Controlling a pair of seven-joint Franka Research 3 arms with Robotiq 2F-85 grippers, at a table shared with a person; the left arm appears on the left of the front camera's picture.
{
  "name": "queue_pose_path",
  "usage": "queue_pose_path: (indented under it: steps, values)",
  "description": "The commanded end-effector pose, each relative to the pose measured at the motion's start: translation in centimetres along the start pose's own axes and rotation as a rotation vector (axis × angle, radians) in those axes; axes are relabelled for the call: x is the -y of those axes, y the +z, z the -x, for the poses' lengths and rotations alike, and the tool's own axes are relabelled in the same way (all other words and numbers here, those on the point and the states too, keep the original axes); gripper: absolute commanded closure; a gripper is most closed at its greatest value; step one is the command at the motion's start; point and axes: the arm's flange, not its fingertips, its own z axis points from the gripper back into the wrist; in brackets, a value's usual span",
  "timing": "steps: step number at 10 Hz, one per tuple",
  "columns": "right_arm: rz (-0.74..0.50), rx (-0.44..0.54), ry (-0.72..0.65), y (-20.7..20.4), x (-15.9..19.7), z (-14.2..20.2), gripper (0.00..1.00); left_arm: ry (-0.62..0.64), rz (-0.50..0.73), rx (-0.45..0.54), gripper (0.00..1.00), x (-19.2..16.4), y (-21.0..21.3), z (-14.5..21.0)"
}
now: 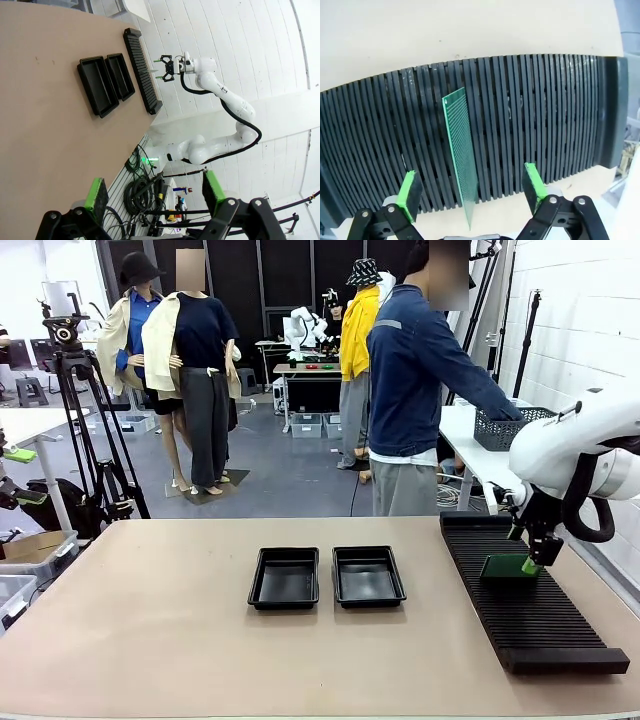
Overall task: Inspect and transfer BCBs to ESD trays.
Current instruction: Pick up the Blank PCB from the PCB Rack and place it in the left ESD tray.
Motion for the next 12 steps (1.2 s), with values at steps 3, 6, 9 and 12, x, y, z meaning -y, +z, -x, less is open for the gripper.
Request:
queue_pose_path:
  steps: [3, 6, 9, 12]
  values:
    - [0.013, -0.019, -0.017, -0.3, 0.9, -0.3, 0.11, 0.0, -0.007, -0.001, 0.0, 0.1, 0.1, 0.1]
    - [-0.004, -0.029, -0.027, -0.3, 1.4, -0.2, 0.41, 0.0, -0.007, -0.001, 0.0, 0.1, 0.1, 0.1]
    - [-0.016, -0.022, -0.03, -0.5, 1.6, -0.1, 0.73, 0.0, -0.007, -0.001, 0.0, 0.1, 0.1, 0.1]
    - [-0.024, -0.017, -0.032, -0.6, 1.7, 0.0, 0.99, 0.0, -0.007, -0.001, 0.0, 0.1, 0.1, 0.1]
